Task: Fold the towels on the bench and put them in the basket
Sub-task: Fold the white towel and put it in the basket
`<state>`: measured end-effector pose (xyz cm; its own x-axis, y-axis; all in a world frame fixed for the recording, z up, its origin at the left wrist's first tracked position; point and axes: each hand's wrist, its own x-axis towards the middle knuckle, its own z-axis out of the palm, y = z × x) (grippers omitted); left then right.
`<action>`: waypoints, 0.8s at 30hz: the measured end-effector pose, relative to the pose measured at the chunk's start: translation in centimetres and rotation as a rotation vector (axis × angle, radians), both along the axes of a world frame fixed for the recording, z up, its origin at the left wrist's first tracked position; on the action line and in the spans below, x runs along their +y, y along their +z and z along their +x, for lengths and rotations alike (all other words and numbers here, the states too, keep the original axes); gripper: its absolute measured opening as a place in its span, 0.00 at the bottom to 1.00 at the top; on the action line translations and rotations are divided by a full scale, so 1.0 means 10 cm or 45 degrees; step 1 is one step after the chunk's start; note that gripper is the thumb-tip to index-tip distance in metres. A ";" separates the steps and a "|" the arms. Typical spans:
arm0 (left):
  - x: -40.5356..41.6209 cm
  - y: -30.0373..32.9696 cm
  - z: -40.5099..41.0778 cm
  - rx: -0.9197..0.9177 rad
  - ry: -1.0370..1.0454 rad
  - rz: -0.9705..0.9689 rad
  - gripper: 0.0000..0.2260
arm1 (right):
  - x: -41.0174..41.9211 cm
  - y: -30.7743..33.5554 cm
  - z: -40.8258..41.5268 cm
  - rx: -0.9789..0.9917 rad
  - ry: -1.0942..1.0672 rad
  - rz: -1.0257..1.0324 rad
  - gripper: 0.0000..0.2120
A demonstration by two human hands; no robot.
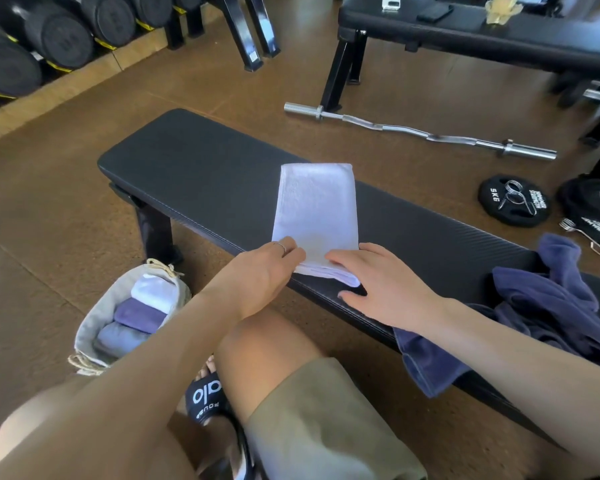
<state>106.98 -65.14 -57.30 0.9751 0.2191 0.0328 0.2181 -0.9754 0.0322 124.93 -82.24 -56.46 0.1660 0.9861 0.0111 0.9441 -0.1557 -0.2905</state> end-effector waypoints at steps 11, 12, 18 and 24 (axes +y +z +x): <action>0.19 0.03 -0.16 -0.051 -0.253 -0.101 0.20 | -0.06 -0.02 0.11 0.247 -0.032 0.006 0.14; 0.20 0.03 -0.16 -0.051 -0.248 -0.135 0.20 | -0.06 -0.02 0.12 0.287 -0.042 0.013 0.15; 0.28 0.04 -0.14 -0.134 -0.010 -0.583 0.14 | 0.01 -0.02 0.23 0.541 -0.199 0.007 0.11; 0.33 0.03 -0.04 -0.271 0.303 -0.799 0.19 | 0.16 -0.02 0.26 0.580 -0.365 0.005 0.19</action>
<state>106.61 -61.79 -56.98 0.8850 0.4654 0.0149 0.3496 -0.6852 0.6390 127.50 -80.62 -56.67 0.4170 0.9007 -0.1216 0.6421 -0.3866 -0.6620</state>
